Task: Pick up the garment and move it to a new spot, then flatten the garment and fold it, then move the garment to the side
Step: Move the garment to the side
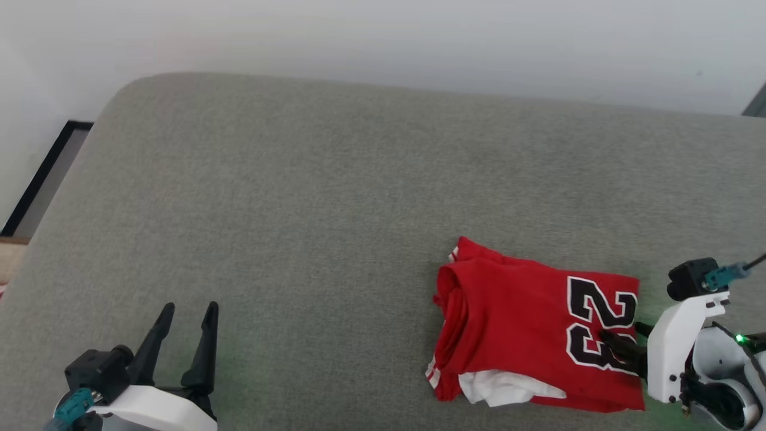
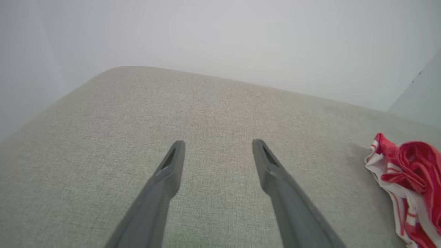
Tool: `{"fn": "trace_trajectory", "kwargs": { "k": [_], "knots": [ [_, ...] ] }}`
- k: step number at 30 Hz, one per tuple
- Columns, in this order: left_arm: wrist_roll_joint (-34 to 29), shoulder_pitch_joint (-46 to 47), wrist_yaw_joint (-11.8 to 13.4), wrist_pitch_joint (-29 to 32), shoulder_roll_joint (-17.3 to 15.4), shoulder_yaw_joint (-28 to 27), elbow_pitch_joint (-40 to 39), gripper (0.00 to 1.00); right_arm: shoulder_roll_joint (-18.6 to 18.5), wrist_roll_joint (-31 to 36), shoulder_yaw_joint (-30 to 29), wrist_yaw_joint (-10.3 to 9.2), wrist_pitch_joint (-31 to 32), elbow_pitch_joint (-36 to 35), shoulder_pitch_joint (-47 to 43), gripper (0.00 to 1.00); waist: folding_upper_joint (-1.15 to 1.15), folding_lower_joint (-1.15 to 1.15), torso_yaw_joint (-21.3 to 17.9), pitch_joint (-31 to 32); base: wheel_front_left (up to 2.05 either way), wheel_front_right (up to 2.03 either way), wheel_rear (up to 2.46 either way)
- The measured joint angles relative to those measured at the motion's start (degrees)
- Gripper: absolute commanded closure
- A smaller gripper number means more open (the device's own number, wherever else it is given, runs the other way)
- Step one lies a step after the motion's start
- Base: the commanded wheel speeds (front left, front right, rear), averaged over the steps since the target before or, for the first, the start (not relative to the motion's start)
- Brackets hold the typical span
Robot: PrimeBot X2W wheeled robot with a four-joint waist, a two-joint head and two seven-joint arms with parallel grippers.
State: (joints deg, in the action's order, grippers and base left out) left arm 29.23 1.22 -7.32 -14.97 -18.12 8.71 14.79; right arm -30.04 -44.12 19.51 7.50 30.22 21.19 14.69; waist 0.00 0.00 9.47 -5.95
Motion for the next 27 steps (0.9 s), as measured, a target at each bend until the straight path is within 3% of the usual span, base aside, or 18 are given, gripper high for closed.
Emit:
{"fn": "trace_trajectory", "kwargs": {
  "k": [12,13,14,15,16,27],
  "knots": [
    [0.53,1.97,0.0,0.0,-0.03,1.02,0.83,0.0,2.45,-2.16,-2.05,-0.01,14.04,4.82,4.92,0.0,0.0,0.0,1.7,-2.45,0.0,0.0,0.0],
    [0.63,2.2,0.0,0.0,-0.04,1.11,0.83,0.0,2.54,-2.23,-2.09,-0.01,14.86,5.03,5.31,0.13,0.0,0.0,1.74,-2.63,0.0,0.0,0.0],
    [0.66,2.35,0.0,0.0,-0.04,1.22,0.9,0.0,2.65,-2.31,-2.13,-0.01,15.53,5.2,5.65,0.85,0.0,0.0,1.74,-2.81,0.0,0.0,0.0],
    [0.67,2.54,0.0,0.0,-0.07,1.38,0.99,0.0,2.65,-2.29,-1.91,-0.02,16.01,5.02,5.99,0.85,0.0,0.0,1.72,-3.0,0.0,0.0,0.0],
    [0.67,2.83,0.0,0.0,-0.1,1.49,1.03,0.0,2.67,-2.22,-1.81,-0.02,16.12,4.89,6.22,1.0,0.0,0.0,1.66,-3.19,0.0,0.0,0.0],
    [0.94,7.02,0.0,0.0,-0.85,2.02,0.55,0.0,1.91,2.6,-2.97,0.15,14.8,0.47,10.55,1.0,0.0,0.0,-2.05,-5.94,0.0,0.0,0.0]
  ]
}}
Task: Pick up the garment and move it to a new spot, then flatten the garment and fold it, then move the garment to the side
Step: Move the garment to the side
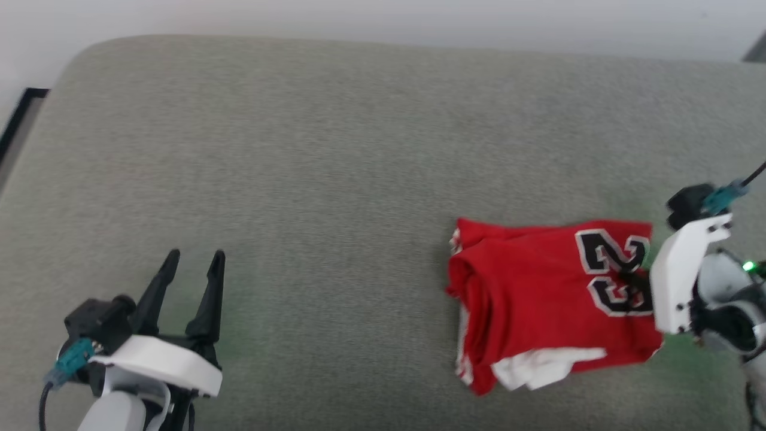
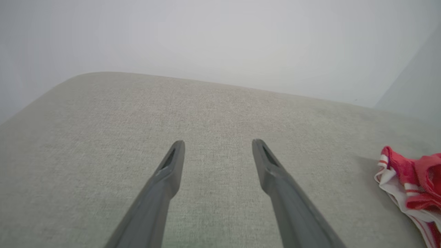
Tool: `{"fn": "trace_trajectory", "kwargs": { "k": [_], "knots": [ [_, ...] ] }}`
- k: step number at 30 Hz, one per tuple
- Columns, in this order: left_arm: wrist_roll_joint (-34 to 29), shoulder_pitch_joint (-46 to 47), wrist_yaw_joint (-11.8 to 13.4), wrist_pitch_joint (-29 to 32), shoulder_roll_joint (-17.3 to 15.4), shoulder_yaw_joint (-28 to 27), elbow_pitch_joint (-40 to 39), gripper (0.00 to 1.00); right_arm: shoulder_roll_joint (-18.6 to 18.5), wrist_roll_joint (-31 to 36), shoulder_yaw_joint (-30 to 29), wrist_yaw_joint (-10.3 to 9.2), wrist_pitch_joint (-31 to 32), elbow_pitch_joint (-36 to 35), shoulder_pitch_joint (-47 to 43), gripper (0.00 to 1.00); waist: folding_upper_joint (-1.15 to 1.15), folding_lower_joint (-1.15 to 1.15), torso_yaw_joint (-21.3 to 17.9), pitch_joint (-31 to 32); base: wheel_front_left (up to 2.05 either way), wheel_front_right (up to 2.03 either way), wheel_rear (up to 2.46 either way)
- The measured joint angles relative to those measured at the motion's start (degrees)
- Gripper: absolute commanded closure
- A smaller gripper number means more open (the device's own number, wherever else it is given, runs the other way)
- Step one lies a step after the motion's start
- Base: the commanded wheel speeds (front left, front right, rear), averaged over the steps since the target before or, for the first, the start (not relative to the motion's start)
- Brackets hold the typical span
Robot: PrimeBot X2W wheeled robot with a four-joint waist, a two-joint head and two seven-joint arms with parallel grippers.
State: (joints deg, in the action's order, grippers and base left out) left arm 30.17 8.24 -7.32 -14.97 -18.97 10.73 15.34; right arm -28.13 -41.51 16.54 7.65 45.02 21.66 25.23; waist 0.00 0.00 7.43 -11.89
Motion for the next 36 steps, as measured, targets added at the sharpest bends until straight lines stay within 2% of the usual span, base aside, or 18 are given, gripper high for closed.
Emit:
{"fn": "trace_trajectory", "kwargs": {
  "k": [9,17,26,36],
  "knots": [
    [-1.57,4.97,0.0,0.0,-0.25,2.44,-0.75,0.0,-3.78,6.47,-4.39,-0.1,-1.38,-1.97,4.28,1.0,0.0,0.0,-4.92,-2.68,0.0,0.0,0.0],
    [-1.58,11.15,0.0,-0.01,-1.1,7.53,-1.2,0.0,-6.68,12.4,-10.27,-0.1,-5.95,0.78,9.62,1.0,0.0,0.0,-10.25,-5.82,0.0,0.0,0.0],
    [-1.44,18.14,0.0,0.0,-1.97,14.51,-0.81,0.0,-8.04,19.5,-13.46,-0.1,-11.57,7.24,14.89,1.0,0.0,0.0,-14.86,-9.09,0.0,0.0,0.0],
    [-0.9,24.23,0.0,0.0,-2.6,20.69,-0.47,0.0,-7.16,31.71,-18.7,-0.1,-18.01,16.58,21.28,1.0,0.0,0.0,-17.81,-12.72,0.0,0.0,0.0]
  ]
}}
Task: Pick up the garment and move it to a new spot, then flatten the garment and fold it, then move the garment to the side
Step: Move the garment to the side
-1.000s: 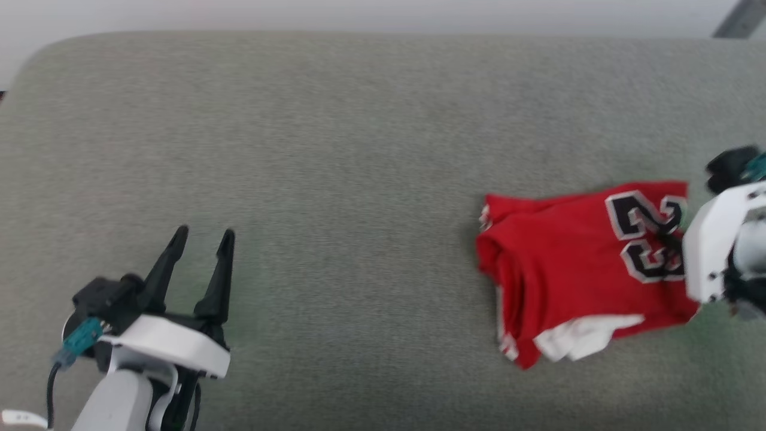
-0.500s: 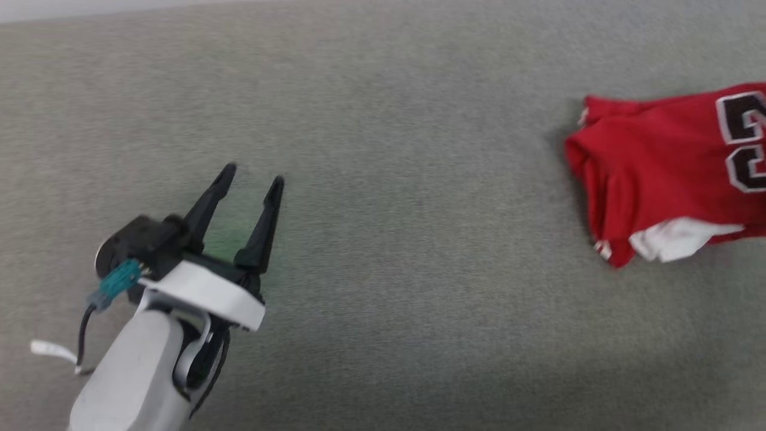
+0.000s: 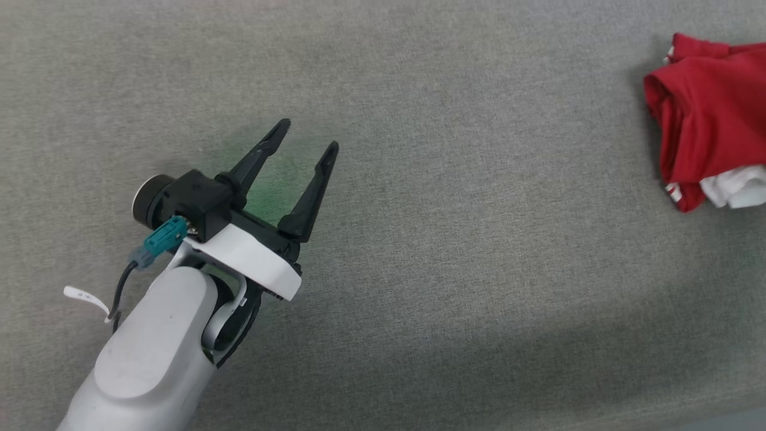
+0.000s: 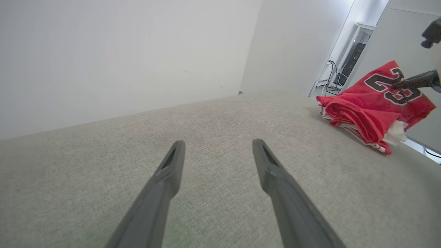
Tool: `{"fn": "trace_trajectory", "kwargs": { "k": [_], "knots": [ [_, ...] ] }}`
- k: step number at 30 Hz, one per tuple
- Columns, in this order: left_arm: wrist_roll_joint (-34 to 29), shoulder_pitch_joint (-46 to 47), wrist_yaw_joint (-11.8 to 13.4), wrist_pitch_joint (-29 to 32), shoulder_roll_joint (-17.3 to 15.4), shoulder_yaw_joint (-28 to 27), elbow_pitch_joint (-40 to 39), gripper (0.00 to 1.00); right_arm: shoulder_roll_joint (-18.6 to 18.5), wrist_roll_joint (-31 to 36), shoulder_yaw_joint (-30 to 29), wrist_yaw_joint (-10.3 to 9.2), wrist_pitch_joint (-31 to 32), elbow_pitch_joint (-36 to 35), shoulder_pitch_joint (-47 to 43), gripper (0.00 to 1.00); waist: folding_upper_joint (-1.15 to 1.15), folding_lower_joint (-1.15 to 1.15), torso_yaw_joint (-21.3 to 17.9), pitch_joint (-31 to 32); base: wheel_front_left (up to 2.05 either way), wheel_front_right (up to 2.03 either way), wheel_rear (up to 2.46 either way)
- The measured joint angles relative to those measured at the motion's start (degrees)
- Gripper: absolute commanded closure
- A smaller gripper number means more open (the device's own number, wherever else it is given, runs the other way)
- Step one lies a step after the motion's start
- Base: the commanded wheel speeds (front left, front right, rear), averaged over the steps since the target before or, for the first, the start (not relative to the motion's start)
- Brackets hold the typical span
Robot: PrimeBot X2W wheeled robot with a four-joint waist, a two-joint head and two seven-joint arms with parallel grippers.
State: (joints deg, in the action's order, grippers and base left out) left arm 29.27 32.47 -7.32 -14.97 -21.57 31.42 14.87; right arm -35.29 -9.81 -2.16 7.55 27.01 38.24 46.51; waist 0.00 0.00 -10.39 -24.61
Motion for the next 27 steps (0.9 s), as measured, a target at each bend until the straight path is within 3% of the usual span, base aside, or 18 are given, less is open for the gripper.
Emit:
{"fn": "trace_trajectory", "kwargs": {
  "k": [17,18,20,21,27],
  "knots": [
    [1.43,2.86,0.0,0.0,-1.05,1.83,0.41,0.0,7.14,13.56,-5.3,0.0,-11.16,13.51,6.5,0.98,0.0,0.0,1.23,-2.42,0.0,0.0,0.0],
    [1.48,2.81,0.0,0.0,-1.11,1.53,0.33,0.0,7.17,14.07,-5.49,0.0,-11.6,14.1,6.91,0.76,0.0,0.0,1.33,-2.3,0.0,0.0,0.0],
    [1.56,2.45,0.0,0.0,-1.29,0.86,0.19,0.0,7.26,14.55,-4.64,0.0,-12.54,14.79,7.37,0.45,0.0,0.0,1.47,-1.93,0.0,0.0,0.0],
    [1.56,2.09,0.0,-0.01,-1.31,0.3,0.14,0.0,7.45,14.34,-4.25,0.0,-12.51,15.51,7.6,0.0,0.0,0.0,1.52,-1.65,0.0,0.0,0.0],
    [1.72,-1.26,0.0,0.0,-1.71,-3.18,-0.66,0.0,6.0,11.77,-1.53,0.0,-13.51,16.56,8.39,0.0,0.0,0.0,1.64,0.58,0.0,0.0,0.0]
  ]
}}
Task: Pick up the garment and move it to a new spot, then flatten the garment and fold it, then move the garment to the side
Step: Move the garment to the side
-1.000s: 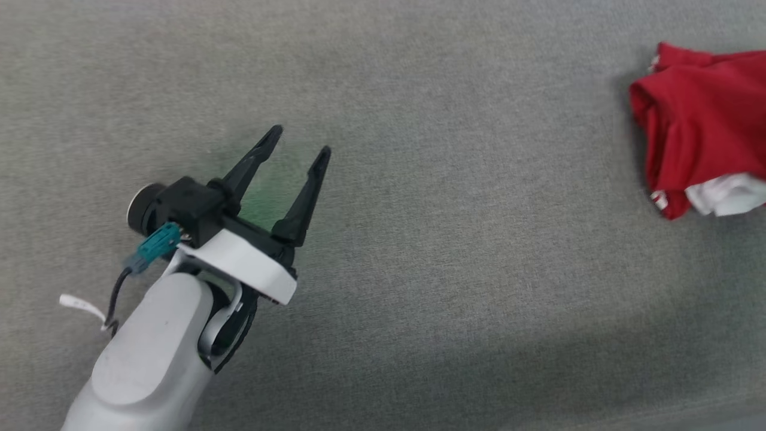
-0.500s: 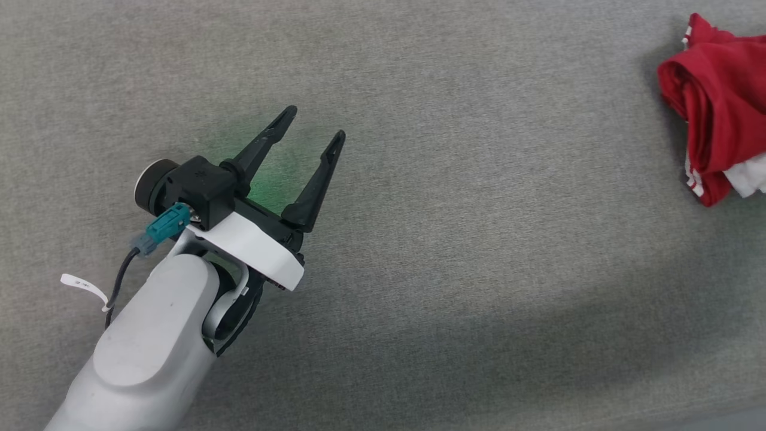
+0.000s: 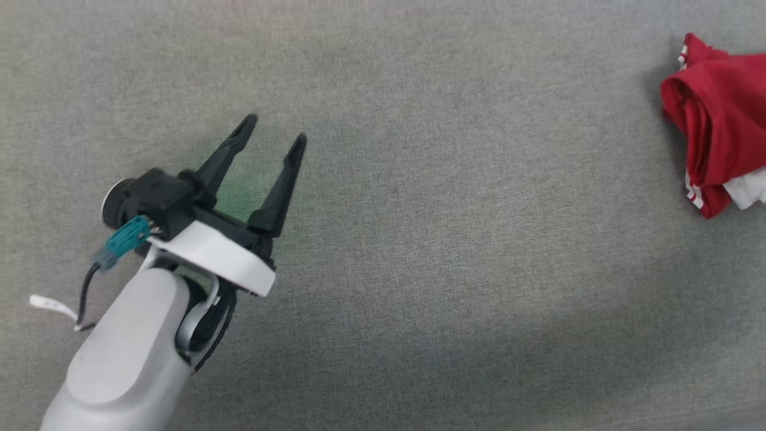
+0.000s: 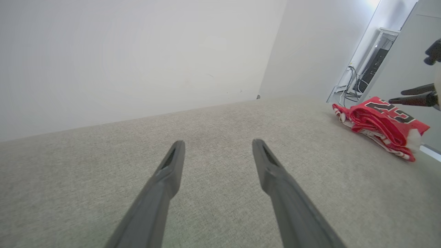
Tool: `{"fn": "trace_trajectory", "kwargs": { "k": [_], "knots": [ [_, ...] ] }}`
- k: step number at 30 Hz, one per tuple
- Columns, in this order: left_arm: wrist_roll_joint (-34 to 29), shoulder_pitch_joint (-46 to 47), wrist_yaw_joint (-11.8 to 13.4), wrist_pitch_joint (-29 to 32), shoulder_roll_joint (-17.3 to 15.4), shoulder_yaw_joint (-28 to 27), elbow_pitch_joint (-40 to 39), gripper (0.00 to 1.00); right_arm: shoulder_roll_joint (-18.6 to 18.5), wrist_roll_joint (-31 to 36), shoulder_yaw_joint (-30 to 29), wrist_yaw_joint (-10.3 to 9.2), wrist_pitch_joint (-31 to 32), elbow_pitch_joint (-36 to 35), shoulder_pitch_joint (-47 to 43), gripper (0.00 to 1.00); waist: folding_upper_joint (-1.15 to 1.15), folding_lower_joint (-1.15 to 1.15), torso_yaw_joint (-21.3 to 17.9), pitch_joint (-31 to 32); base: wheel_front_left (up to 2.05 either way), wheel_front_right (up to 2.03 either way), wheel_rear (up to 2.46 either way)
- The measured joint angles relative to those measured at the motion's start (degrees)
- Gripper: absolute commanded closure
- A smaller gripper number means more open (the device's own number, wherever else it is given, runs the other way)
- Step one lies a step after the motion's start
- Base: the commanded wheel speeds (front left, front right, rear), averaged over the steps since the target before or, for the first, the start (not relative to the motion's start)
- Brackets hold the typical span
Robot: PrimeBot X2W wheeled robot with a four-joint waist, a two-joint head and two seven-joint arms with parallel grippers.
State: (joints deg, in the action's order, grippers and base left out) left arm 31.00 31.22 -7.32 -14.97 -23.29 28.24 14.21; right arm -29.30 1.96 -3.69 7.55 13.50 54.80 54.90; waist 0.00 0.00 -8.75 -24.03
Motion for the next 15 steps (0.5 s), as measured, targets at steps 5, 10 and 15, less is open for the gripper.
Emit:
{"fn": "trace_trajectory", "kwargs": {
  "k": [5,10,15],
  "knots": [
    [0.03,-2.59,0.0,0.0,-0.01,-2.5,-0.45,0.0,-0.04,-3.01,0.79,0.0,-2.02,0.05,-0.47,0.0,0.0,0.0,0.35,1.79,0.0,0.0,0.0],
    [-0.07,-5.78,0.0,0.0,0.2,-5.82,-0.71,0.0,0.73,-6.87,2.5,0.0,-5.05,-1.53,-2.6,0.0,0.0,0.0,1.27,4.21,0.0,0.0,0.0],
    [-0.33,-9.09,0.0,0.0,1.07,-9.43,-0.89,0.0,2.07,-10.71,5.06,0.0,-8.03,-4.89,-6.09,0.0,0.0,0.0,2.41,7.01,0.0,0.0,0.0]
  ]
}}
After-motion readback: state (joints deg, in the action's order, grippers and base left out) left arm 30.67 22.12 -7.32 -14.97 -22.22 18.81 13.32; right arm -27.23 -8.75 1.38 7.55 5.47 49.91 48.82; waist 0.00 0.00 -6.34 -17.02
